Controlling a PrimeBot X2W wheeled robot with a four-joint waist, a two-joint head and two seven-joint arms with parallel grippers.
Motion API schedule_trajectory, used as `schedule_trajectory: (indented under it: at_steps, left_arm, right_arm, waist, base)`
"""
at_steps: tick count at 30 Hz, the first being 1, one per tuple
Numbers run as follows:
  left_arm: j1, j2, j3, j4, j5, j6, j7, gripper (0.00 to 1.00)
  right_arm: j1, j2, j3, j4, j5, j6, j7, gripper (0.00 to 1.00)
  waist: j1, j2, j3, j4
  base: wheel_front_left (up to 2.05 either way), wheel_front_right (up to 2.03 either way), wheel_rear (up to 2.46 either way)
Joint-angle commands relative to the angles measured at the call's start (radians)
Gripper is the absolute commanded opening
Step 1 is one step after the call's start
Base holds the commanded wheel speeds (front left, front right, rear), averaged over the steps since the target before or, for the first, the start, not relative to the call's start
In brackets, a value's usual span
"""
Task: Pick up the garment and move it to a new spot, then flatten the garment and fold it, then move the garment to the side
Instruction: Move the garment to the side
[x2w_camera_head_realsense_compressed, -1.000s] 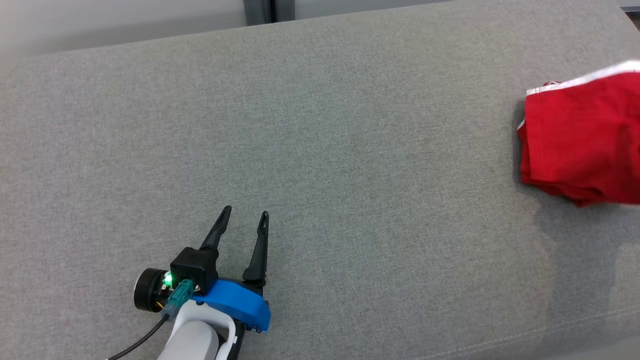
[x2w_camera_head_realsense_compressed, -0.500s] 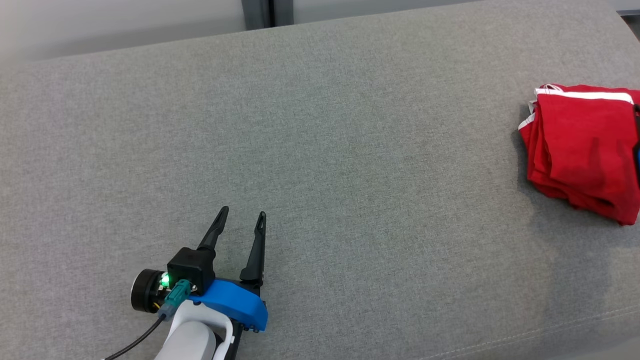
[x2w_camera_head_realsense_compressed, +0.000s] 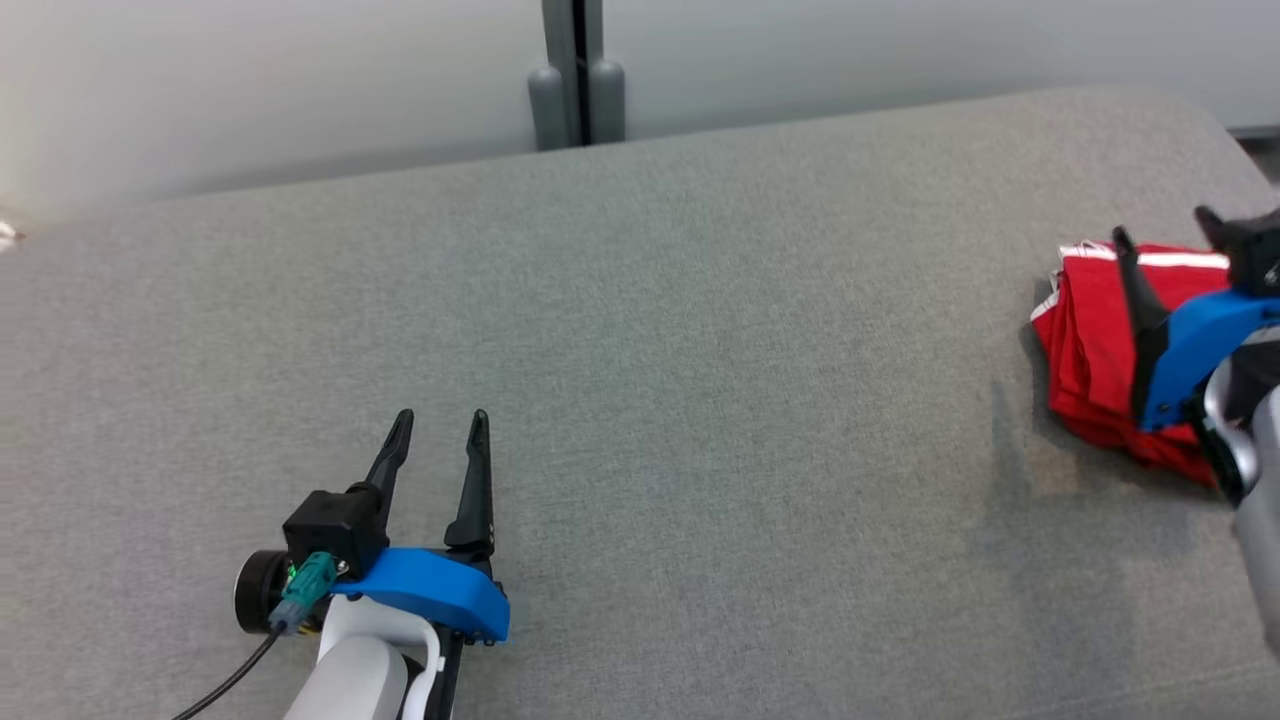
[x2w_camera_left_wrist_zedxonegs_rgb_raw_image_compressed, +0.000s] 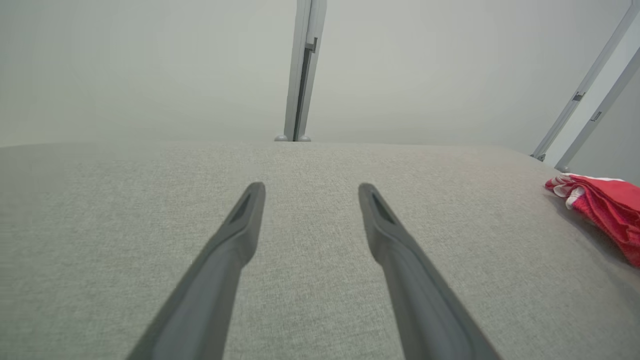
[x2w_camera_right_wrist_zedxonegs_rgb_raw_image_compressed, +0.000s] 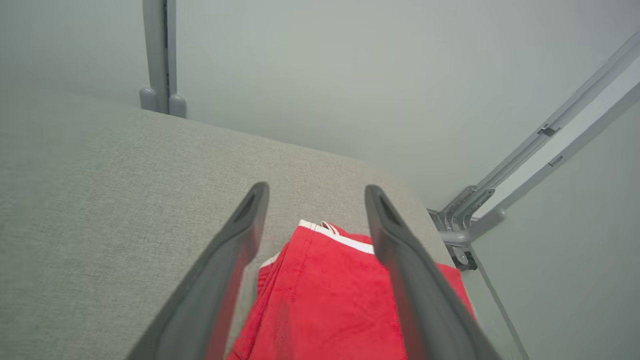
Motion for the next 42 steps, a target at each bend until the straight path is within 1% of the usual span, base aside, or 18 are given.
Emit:
schedule_trajectory:
  at_steps: [1, 4, 6, 9, 15, 20, 25, 29, 34, 42]
  left_arm:
    - [0.005, 0.001, 0.008, 0.004, -0.004, 0.001, -0.006, 1.00]
    - [0.023, -0.012, 0.040, -0.004, -0.017, 0.000, -0.006, 1.00]
    - [0.040, -0.019, 0.068, -0.015, -0.018, 0.007, -0.006, 1.00]
    - [0.070, -0.025, 0.095, -0.014, -0.010, 0.015, -0.007, 1.00]
    - [0.124, -0.026, 0.114, 0.006, 0.013, 0.026, -0.007, 1.00]
    - [0.159, -0.027, 0.118, 0.013, 0.025, 0.036, -0.007, 1.00]
    - [0.188, -0.025, 0.125, 0.001, 0.032, 0.041, -0.007, 1.00]
    - [0.209, -0.022, 0.130, -0.010, 0.033, 0.036, -0.007, 1.00]
    - [0.222, -0.025, 0.128, -0.015, 0.038, 0.034, -0.007, 1.00]
    - [0.217, -0.023, 0.123, -0.023, 0.044, 0.026, -0.007, 1.00]
  right_arm:
    - [0.026, 0.012, -0.009, -0.010, 0.011, 0.000, -0.018, 1.00]
    - [0.084, 0.061, -0.029, -0.043, 0.033, 0.000, -0.062, 1.00]
    - [0.130, 0.093, -0.046, -0.071, 0.043, 0.000, -0.088, 1.00]
    - [0.203, 0.144, -0.073, -0.119, 0.033, 0.000, -0.117, 1.00]
    - [0.361, 0.266, -0.116, -0.235, 0.007, 0.000, -0.142, 1.00]
    - [0.473, 0.329, -0.131, -0.334, -0.030, 0.000, -0.141, 1.00]
    - [0.565, 0.348, -0.139, -0.419, -0.047, 0.000, -0.137, 1.00]
    - [0.614, 0.349, -0.119, -0.462, 0.031, 0.000, -0.135, 1.00]
    - [0.638, 0.349, -0.128, -0.487, 0.064, 0.000, -0.135, 1.00]
    - [0.646, 0.349, -0.145, -0.497, 0.066, 0.000, -0.131, 1.00]
  waist:
    - [0.0001, 0.0001, -0.014, 0.002]
    - [0.0001, 0.0001, -0.048, 0.021]
    - [0.0001, 0.0001, -0.071, 0.035]
    - [0.0001, 0.0001, -0.102, 0.055]
    - [0.0001, 0.0001, -0.151, 0.093]
    - [0.0001, 0.0001, -0.158, 0.109]
    - [0.0001, 0.0001, -0.159, 0.117]
    - [0.0001, 0.0001, -0.158, 0.120]
    - [0.0001, 0.0001, -0.159, 0.122]
    - [0.0001, 0.0001, -0.161, 0.127]
  base:
    - [0.00, 0.00, 0.00]
    - [0.00, 0.00, 0.00]
    - [0.00, 0.00, 0.00]
    - [0.00, 0.00, 0.00]
    - [0.00, 0.00, 0.00]
    - [0.00, 0.00, 0.00]
    - [0.00, 0.00, 0.00]
    - [0.00, 0.00, 0.00]
    - [0.00, 0.00, 0.00]
    - [0.00, 0.00, 0.00]
